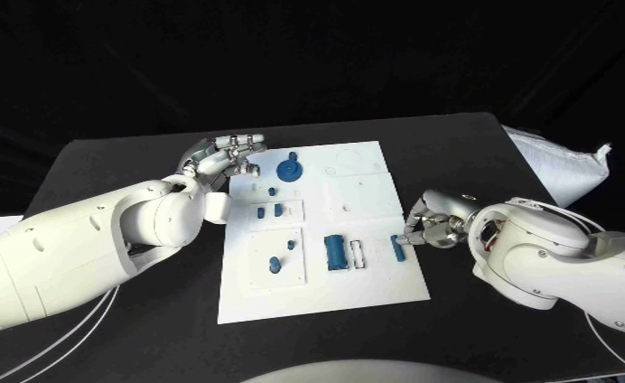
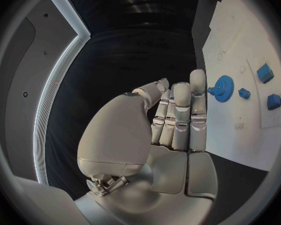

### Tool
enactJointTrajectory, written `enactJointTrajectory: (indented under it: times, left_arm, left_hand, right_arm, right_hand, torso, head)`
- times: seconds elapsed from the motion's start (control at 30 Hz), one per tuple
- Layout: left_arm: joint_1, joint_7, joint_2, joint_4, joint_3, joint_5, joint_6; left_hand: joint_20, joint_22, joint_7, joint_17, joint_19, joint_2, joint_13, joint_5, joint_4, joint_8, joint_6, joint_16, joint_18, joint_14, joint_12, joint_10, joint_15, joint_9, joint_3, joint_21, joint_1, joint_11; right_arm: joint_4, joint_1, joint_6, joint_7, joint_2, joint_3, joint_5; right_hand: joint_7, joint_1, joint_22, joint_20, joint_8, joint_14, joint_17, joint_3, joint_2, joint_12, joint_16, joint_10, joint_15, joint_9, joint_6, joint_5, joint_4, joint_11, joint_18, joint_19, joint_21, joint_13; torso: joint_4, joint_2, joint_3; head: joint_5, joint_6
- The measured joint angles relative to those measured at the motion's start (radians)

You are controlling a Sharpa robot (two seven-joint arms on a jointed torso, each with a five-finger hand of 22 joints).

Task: Assemble the parts on the task board

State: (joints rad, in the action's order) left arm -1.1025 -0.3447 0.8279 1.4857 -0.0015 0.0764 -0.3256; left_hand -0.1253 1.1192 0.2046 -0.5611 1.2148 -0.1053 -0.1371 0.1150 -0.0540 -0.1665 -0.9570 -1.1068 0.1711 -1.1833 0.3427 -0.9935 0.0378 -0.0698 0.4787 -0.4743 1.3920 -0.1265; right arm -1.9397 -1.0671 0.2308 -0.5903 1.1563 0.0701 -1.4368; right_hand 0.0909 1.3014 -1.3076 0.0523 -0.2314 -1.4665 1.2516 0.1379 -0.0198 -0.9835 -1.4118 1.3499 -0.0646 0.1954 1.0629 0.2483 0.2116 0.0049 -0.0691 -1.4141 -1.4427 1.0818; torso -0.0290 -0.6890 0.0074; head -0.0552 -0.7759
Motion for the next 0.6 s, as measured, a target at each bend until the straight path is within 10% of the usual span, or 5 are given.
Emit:
enactJointTrajectory:
  times: [0.6]
  left_arm:
    - [0.0,0.001,0.0,-0.001,0.0,-0.001,0.005]
  left_hand:
    - [0.0,0.001,0.0,0.001,0.0,0.0,0.0,0.0,0.0,0.0,0.0,0.0,0.0,0.0,0.0,0.004,0.0,0.0,0.0,0.0,0.0,-0.004]
  right_arm:
    - [0.011,0.021,-0.055,-0.003,-0.043,0.0,-0.098]
  right_hand:
    - [-0.008,0.008,0.0,0.0,0.004,0.0,0.002,0.018,0.008,0.005,0.0,0.0,0.0,0.005,0.015,0.014,0.001,0.0,0.0,0.0,0.0,0.0]
  torso:
    - [0.0019,0.0,0.0006]
  head:
    - [0.004,-0.004]
